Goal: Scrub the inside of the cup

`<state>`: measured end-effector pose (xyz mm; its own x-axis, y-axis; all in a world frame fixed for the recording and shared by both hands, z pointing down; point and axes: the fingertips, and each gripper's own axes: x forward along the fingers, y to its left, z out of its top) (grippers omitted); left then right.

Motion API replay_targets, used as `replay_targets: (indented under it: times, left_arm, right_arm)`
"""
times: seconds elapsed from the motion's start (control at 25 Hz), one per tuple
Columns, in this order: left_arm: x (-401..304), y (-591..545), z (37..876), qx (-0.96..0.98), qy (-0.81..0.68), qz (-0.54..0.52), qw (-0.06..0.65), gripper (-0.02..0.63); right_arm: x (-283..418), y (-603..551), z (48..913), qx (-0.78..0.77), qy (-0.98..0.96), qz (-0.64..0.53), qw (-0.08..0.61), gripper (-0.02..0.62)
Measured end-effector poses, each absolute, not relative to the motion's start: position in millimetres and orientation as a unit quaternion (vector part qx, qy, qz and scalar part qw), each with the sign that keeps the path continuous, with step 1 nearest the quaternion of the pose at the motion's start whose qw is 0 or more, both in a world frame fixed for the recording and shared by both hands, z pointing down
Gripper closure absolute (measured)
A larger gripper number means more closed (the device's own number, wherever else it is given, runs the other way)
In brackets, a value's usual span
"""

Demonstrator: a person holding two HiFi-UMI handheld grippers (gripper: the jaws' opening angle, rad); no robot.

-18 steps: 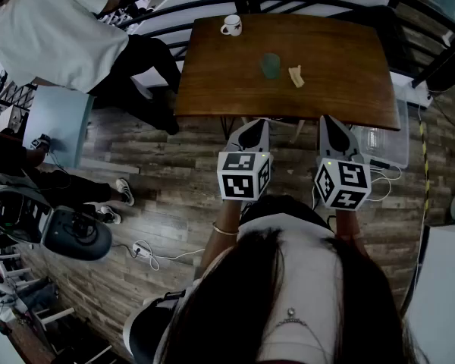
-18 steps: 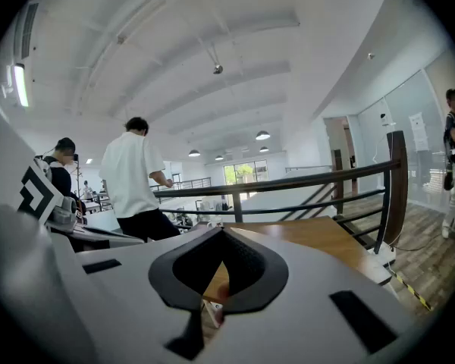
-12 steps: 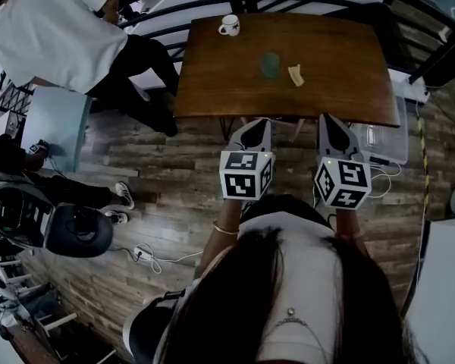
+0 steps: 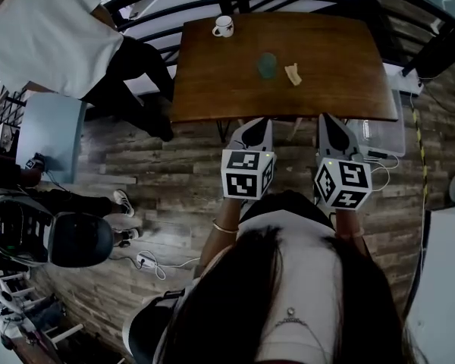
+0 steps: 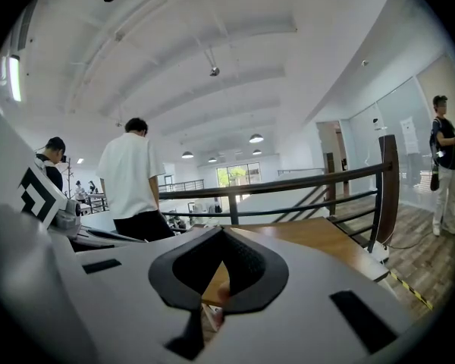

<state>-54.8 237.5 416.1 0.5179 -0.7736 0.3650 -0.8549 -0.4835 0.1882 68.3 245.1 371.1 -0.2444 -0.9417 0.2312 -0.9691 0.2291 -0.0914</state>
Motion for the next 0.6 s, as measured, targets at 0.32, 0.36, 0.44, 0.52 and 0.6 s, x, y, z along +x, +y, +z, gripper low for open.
replay_targets:
  times: [0.32, 0.36, 0.44, 0.52, 0.6]
  left_arm:
    - [-47.6, 228.3, 422.8, 0.853, -0.475, 0.118, 0.181, 0.598]
    - [-46.1, 227.0, 423.0, 0.852, -0.477, 0.118, 0.180, 0.598]
    - [-44.4, 223.5, 423.4, 0.850, -0.480, 0.117, 0.181, 0.598]
    - [-44.2, 216.4, 423.6, 0.848, -0.485, 0.117, 0.180, 0.598]
    - [-44.8, 207.2, 424.6, 0.845, -0.490, 0.118, 0.177, 0.598]
  right_arm:
    - [75.1, 233.2, 378.0, 0.611, -0.780, 0.113, 0.072, 0.560]
    - [77.0, 231.0, 378.4, 0.611, -0.781, 0.110, 0.073, 0.560]
    - [79.3, 226.1, 379.6, 0.608, -0.783, 0.105, 0.078, 0.560]
    - [79.5, 218.0, 381.7, 0.603, -0.786, 0.102, 0.083, 0.560]
    - [78.5, 207.8, 384.3, 0.599, -0.790, 0.099, 0.088, 0.560]
